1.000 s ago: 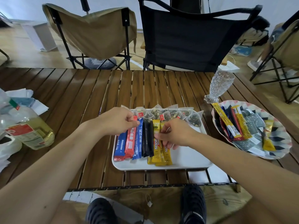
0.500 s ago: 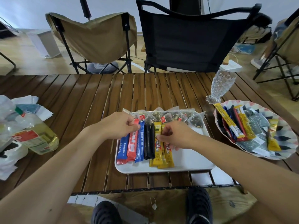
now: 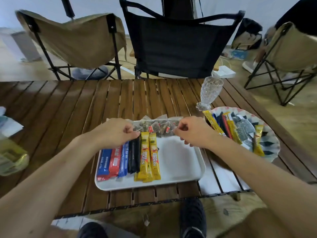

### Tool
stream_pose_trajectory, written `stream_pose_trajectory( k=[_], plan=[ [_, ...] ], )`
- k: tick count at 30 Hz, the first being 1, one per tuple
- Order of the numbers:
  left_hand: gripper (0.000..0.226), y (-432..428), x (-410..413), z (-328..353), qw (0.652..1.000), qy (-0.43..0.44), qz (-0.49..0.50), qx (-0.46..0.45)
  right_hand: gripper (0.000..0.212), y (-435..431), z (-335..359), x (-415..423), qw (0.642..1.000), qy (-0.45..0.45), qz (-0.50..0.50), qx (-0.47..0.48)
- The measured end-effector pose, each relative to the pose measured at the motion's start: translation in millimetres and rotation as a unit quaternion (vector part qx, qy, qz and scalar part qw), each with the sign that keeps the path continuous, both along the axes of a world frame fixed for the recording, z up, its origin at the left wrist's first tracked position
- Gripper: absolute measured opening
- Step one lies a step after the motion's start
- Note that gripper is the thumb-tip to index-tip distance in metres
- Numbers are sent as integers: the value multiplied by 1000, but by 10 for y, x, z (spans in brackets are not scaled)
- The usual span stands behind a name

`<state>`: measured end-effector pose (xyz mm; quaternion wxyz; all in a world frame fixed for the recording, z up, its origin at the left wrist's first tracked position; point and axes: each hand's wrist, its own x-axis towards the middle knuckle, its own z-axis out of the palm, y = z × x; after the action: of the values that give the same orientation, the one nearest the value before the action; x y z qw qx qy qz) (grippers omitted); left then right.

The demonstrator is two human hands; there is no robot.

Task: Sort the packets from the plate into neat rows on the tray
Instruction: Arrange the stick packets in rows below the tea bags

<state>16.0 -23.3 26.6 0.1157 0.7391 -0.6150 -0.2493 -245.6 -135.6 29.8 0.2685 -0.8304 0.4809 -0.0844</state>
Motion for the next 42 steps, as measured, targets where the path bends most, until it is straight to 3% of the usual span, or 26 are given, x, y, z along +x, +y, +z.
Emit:
stream_pose_trajectory(
  k=[8, 12, 15, 25, 28, 30, 32, 33, 38, 42],
  plan=[
    [41, -182, -262, 4, 1000, -9, -17, -2, 19, -433, 25, -758, 979, 115, -123, -114],
    [42, -224, -344, 22, 1000, -20, -20, 10, 50, -555, -31, -896, 970, 168, -136, -115],
    [42, -221, -354, 19, 999, -21, -23, 11, 57, -608, -93, -914, 964, 183, -147, -121],
    [44, -108, -164, 12, 1000, -28, -8, -7, 28, -683, -107, -1001, 960, 179, -185, -113],
    [41, -26, -84, 22, 1000, -25, -5, -9, 29, -599, 66, -963, 965, 108, -199, -133],
    [39, 28, -16, 19, 1000, -23, -2, 1, 20, -524, 170, -873, 978, -47, -196, -50],
    [38, 76, 69, 2, 1000, -26, 0, 14, 16, -405, 225, -719, 951, -206, -174, 150],
    [38, 100, 113, -9, 1000, -23, 3, 20, 14, -350, 209, -640, 939, -228, -145, 215],
    [39, 192, 252, -62, 999, -8, 12, 28, 21, 11, 48, -185, 945, -161, -25, 285],
    [38, 222, 336, -97, 999, 17, 22, 29, 33, 214, -141, 126, 934, -124, -10, 335]
  ],
)
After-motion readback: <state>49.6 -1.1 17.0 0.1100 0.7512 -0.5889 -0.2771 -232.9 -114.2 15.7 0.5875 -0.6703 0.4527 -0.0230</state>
